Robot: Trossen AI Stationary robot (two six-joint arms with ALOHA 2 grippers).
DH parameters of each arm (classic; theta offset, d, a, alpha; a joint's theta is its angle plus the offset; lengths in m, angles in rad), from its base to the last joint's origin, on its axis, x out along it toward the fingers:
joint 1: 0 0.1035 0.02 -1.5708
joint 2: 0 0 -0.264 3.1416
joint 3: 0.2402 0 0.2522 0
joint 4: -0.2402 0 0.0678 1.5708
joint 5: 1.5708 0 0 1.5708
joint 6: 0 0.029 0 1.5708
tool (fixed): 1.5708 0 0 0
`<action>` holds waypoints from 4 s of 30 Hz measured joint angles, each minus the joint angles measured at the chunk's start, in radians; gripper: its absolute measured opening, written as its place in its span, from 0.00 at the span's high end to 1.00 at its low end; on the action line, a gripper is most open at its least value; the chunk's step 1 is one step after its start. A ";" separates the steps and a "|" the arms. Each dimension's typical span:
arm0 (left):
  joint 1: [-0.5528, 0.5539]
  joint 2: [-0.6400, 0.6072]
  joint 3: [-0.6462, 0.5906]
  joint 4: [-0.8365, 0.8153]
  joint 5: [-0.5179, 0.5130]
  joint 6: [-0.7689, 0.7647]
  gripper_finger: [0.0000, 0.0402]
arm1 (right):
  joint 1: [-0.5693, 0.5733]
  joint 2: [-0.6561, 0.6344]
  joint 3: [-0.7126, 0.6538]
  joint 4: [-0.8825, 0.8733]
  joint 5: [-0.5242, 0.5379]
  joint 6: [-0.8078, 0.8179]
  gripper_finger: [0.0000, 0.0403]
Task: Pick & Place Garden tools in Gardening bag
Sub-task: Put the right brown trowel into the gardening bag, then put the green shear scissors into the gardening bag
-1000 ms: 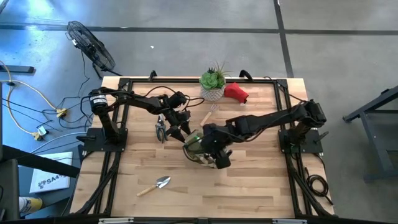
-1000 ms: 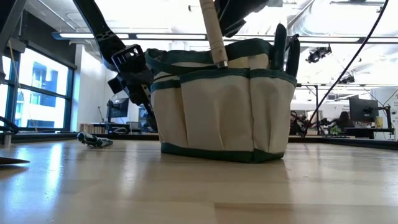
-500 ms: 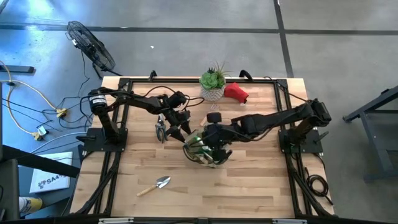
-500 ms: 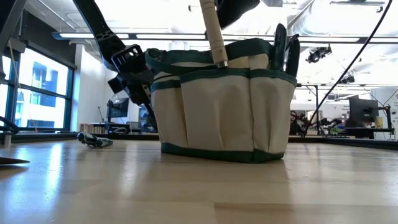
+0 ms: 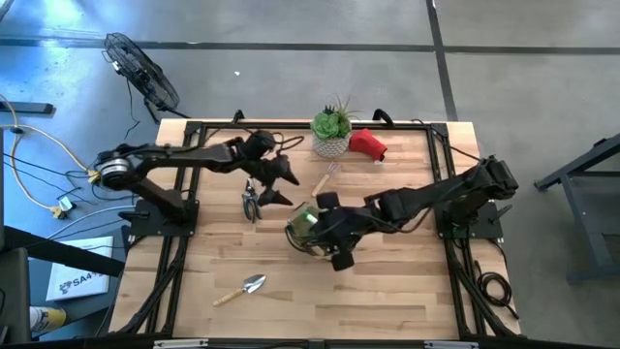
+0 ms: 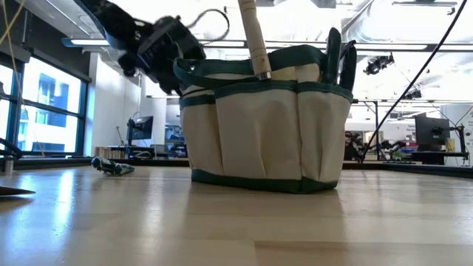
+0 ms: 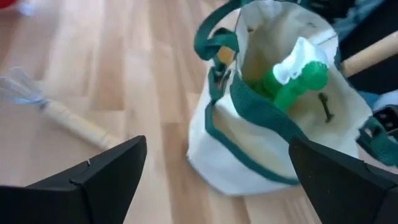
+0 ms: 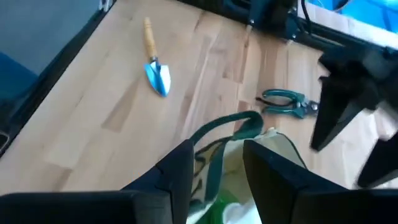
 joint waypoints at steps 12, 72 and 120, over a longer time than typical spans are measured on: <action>0.001 -0.154 -0.001 -0.098 -0.101 0.016 0.04 | 0.003 0.038 0.001 -0.081 0.007 0.104 0.67; -0.287 -0.500 0.004 -0.937 -0.456 0.197 0.04 | 0.331 -0.178 -0.069 -0.163 0.373 0.376 0.67; -0.321 0.110 -0.005 -0.718 -0.756 0.370 0.04 | 0.335 -0.178 -0.180 -0.002 0.271 0.358 0.67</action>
